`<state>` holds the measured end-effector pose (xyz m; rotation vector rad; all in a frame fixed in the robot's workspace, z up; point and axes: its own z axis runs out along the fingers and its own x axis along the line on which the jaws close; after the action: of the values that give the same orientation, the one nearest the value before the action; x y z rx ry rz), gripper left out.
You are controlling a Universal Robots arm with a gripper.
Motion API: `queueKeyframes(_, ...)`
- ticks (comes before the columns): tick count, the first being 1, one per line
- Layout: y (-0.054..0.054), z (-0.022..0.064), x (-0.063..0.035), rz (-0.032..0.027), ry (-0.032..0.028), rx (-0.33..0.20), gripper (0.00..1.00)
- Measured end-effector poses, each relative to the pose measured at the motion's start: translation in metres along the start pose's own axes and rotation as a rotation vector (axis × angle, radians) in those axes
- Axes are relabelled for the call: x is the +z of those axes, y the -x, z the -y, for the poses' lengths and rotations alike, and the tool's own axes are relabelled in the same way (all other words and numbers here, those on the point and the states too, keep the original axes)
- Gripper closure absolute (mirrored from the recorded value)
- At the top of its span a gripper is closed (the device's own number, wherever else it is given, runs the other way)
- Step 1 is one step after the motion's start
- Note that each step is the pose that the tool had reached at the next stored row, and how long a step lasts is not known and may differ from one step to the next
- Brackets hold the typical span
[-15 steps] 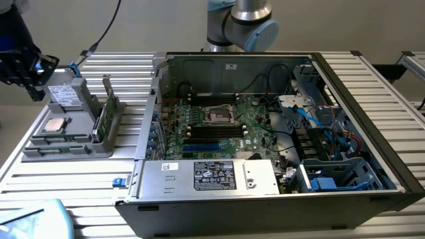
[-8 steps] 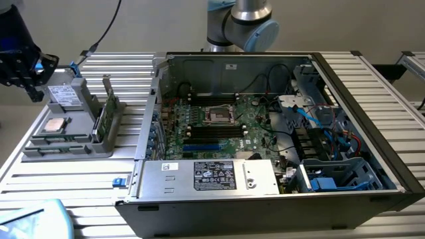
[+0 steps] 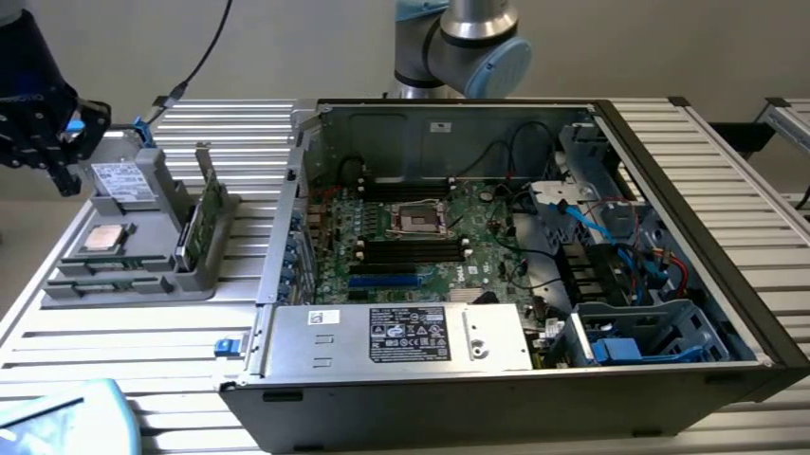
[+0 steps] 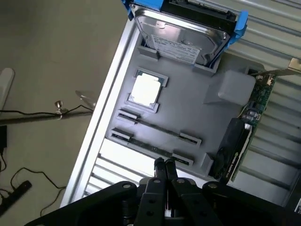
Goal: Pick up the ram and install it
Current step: 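Pick up the ram and move it above insertion slot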
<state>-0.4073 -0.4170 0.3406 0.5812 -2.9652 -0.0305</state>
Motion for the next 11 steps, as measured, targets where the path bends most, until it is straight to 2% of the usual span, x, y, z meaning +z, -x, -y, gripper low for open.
queueKeyframes(11,0.0000,0.0000,0.0000,-0.0087,-0.0227,-0.199,0.90)
